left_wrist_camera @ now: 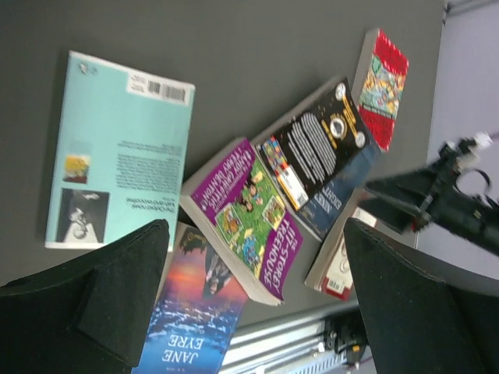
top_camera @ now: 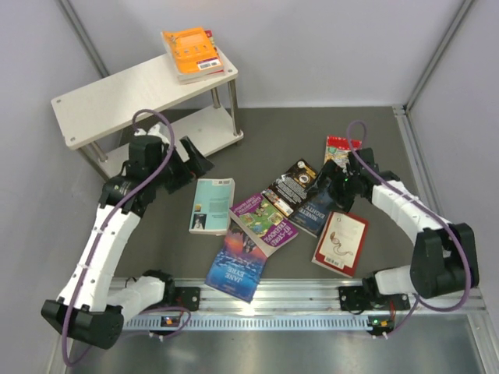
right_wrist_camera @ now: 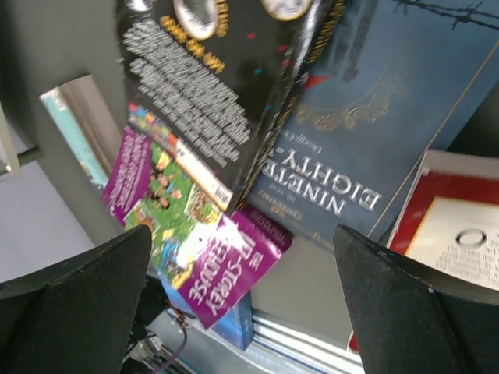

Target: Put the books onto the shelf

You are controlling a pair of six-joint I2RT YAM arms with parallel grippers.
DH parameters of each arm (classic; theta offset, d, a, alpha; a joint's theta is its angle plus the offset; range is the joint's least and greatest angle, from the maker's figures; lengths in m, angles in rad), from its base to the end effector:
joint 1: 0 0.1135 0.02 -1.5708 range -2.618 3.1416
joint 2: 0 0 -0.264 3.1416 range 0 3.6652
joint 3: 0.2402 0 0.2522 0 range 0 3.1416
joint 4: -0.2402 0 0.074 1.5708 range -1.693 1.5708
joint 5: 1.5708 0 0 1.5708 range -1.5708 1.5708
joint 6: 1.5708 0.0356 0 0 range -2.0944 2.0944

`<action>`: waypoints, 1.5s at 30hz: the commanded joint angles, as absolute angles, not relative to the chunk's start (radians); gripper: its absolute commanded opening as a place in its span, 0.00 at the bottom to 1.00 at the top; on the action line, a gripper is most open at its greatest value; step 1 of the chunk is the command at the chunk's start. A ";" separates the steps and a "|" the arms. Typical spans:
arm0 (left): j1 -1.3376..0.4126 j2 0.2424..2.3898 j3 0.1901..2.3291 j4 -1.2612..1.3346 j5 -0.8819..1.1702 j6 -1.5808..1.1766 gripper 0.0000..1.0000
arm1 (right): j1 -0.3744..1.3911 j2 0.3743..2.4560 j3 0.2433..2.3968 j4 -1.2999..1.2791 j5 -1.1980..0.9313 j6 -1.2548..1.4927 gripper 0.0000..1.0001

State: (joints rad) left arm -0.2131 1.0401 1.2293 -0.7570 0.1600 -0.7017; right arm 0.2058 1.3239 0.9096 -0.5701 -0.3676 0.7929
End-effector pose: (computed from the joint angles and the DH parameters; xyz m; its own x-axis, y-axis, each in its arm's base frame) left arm 0.2018 -0.0495 0.3875 -0.6210 -0.5176 -0.5886 -0.0796 0.7887 -0.6097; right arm 0.2550 0.0663 0.2365 -0.8467 0.5024 -0.1751 0.3104 0.7338 0.6043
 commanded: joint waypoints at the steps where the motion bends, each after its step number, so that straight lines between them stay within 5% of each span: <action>1: -0.290 0.982 1.223 -0.764 0.123 -0.744 0.99 | 0.193 1.388 0.823 -0.324 -0.337 0.883 1.00; 15: -0.314 0.986 1.368 -1.025 0.078 -0.693 0.99 | 0.376 1.769 0.801 0.058 -0.232 1.136 0.98; 21: -0.314 0.966 1.387 -1.075 0.061 -0.695 0.99 | 0.379 1.844 0.736 0.173 -0.199 1.212 0.77; 25: -0.314 0.936 1.364 -1.097 0.052 -0.710 0.99 | 0.379 1.873 0.732 0.187 -0.193 1.207 0.35; 30: -0.314 0.923 1.338 -1.097 0.063 -0.719 0.99 | 0.380 1.888 0.747 0.210 -0.156 1.201 0.17; 32: -0.314 0.930 1.344 -1.100 0.064 -0.721 0.99 | 0.380 1.902 0.758 0.218 -0.158 1.204 0.02; 45: -0.314 0.946 1.266 -0.964 0.150 -0.727 0.99 | 0.394 1.614 0.837 0.089 -0.284 1.111 0.00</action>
State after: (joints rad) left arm -0.3107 0.9463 1.3014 -1.0508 0.1017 -0.7177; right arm 0.3847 1.7264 0.7822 0.2253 -0.2626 1.1728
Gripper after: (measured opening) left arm 0.990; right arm 0.089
